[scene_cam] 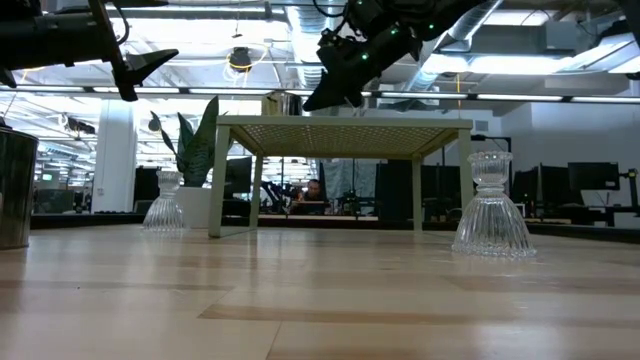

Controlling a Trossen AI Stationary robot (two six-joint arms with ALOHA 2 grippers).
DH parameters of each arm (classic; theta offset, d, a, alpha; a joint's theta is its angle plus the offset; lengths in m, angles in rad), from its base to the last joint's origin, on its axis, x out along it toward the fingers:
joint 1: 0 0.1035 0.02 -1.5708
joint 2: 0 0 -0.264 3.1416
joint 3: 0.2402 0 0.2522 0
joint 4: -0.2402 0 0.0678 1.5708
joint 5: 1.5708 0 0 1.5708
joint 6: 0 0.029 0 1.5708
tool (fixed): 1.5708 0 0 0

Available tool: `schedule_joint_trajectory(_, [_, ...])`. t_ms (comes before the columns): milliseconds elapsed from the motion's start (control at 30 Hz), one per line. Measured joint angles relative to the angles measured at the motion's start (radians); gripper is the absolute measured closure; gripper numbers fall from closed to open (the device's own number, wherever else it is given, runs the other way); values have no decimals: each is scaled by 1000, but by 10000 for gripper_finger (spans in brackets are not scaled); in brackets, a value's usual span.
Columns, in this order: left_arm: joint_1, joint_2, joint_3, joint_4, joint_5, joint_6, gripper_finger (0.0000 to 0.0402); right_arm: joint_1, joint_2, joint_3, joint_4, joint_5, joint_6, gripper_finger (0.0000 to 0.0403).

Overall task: Pick & Place candle stick holders
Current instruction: Put the top silver scented candle on the shelf, then put the bottom silver scented candle can on the shelf

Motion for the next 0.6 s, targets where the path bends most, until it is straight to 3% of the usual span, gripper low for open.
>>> schedule_joint_trajectory(300, [0,0,0,0,0,0,64,0,-10,0,-23,3,1,403])
schedule_joint_trajectory(433, [0,0,0,0,0,0,64,-11,-143,37,-256,16,5,403])
schedule_joint_trajectory(600, [0,0,0,0,0,0,64,21,-337,47,-629,137,73,403])
